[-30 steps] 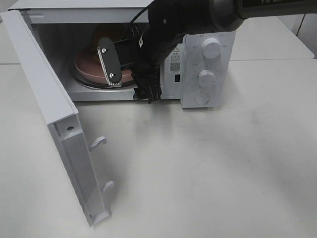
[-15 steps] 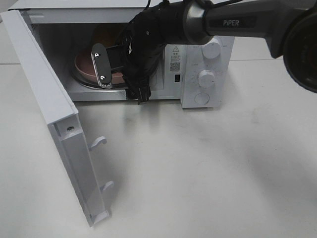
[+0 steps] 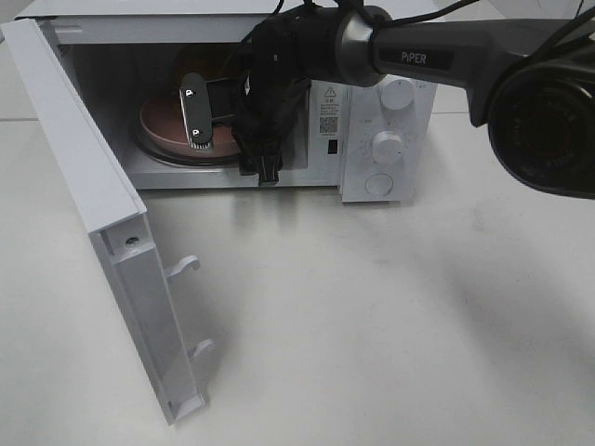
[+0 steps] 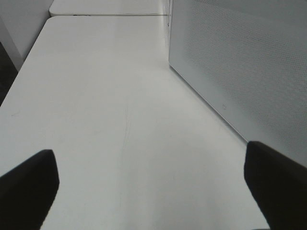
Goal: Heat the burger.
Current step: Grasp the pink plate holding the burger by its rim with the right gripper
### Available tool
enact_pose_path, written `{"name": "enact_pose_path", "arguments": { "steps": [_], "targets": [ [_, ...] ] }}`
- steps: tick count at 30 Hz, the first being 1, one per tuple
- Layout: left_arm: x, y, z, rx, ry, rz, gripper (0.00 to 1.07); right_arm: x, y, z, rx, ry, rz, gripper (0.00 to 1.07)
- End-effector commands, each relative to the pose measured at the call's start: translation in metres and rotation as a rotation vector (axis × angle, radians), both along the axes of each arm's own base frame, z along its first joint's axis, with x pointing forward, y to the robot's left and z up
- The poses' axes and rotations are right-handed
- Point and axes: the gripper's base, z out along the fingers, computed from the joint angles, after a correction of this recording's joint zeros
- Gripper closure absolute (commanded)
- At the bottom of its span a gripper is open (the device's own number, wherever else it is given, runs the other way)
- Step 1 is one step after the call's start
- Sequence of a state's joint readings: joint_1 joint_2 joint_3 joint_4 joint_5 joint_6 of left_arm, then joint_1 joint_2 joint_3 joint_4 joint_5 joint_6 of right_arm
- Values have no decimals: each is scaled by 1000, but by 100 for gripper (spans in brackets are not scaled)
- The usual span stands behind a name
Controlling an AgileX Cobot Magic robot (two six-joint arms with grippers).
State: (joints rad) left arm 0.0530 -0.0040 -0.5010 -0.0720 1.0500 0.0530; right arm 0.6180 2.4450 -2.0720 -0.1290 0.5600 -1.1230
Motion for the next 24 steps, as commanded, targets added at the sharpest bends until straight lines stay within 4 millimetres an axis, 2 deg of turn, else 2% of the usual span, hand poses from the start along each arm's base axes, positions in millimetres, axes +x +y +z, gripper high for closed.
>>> {"name": "enact_pose_path", "arguments": {
  "steps": [1, 3, 4, 5, 6, 7, 8, 9, 10, 24],
  "targets": [
    [-2, 0, 0, -1, -32, 3, 7, 3, 0, -4, 5, 3, -9, 43],
    [-2, 0, 0, -1, -32, 3, 7, 4, 1, -7, 7, 3, -7, 62],
    [-2, 0, 0, -1, -32, 3, 7, 4, 1, -7, 7, 3, -7, 62],
    [-2, 0, 0, -1, -32, 3, 7, 4, 2, -9, 4, 3, -3, 77],
    [-2, 0, 0, -1, -32, 3, 7, 4, 2, -9, 4, 3, -3, 77],
    [-2, 0, 0, -1, -32, 3, 7, 4, 2, -10, 3, 5, -3, 93],
    [-2, 0, 0, -1, -32, 3, 7, 4, 2, -12, 1, 7, -3, 101],
    [-2, 0, 0, -1, -32, 3, 7, 4, 2, -12, 1, 7, -3, 101],
    [-2, 0, 0, -1, -32, 3, 7, 4, 2, -12, -1, 6, 2, 107],
    [-2, 0, 0, -1, -32, 3, 7, 0, 1, -8, -43, 25, 54, 107]
  ]
}}
